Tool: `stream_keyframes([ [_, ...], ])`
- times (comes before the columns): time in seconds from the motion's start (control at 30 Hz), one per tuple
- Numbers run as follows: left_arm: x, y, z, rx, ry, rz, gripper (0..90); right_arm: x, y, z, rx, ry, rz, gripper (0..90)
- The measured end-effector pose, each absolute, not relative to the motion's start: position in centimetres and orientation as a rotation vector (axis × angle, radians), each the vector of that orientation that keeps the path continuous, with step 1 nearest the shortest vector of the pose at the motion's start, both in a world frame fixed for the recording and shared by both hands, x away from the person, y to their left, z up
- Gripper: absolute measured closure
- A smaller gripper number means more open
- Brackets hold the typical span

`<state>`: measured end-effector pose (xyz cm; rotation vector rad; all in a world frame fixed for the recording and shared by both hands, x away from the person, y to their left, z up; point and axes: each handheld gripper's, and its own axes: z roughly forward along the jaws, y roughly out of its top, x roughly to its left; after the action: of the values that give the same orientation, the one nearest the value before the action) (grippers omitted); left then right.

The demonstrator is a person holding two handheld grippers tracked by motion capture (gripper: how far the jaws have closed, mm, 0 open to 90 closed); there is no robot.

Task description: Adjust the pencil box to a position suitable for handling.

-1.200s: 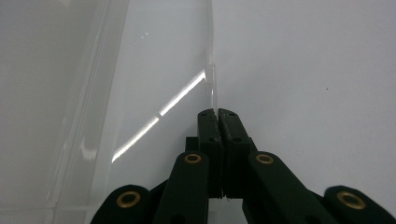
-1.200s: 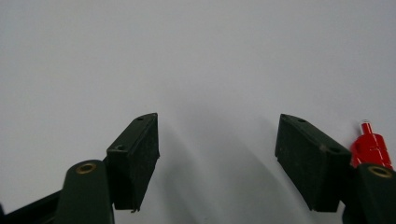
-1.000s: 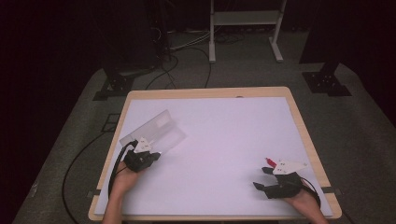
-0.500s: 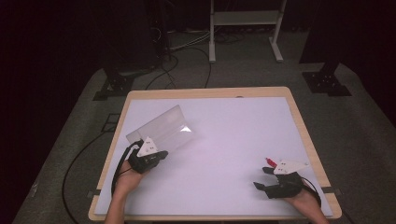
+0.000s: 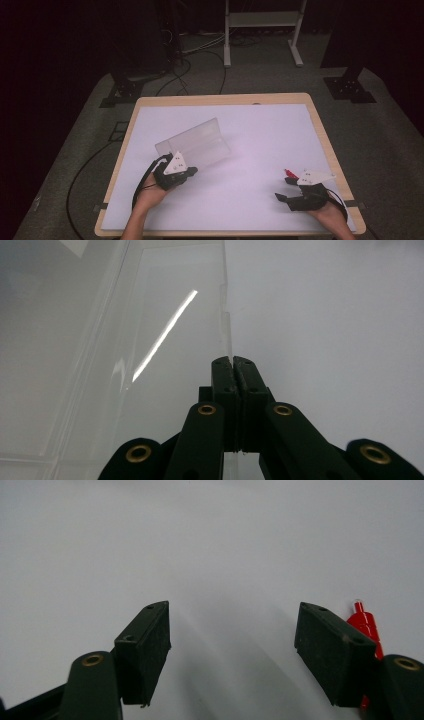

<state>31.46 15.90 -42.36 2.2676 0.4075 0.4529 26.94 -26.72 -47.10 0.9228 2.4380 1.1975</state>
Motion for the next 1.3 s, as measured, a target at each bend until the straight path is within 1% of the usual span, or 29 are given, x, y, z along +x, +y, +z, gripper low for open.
stream_keyframes([
  [0.87, 30.2, 10.6, -44.2, 2.329, 0.217, 0.319, 89.4, 27.0, -28.3, -46.8, 0.973, 2.395, 1.198, 29.8],
  [1.3, 30.2, 9.5, -45.3, 2.356, 0.166, 0.247, 89.3, 27.0, -28.8, -46.6, 0.989, 2.373, 1.207, 29.9],
])
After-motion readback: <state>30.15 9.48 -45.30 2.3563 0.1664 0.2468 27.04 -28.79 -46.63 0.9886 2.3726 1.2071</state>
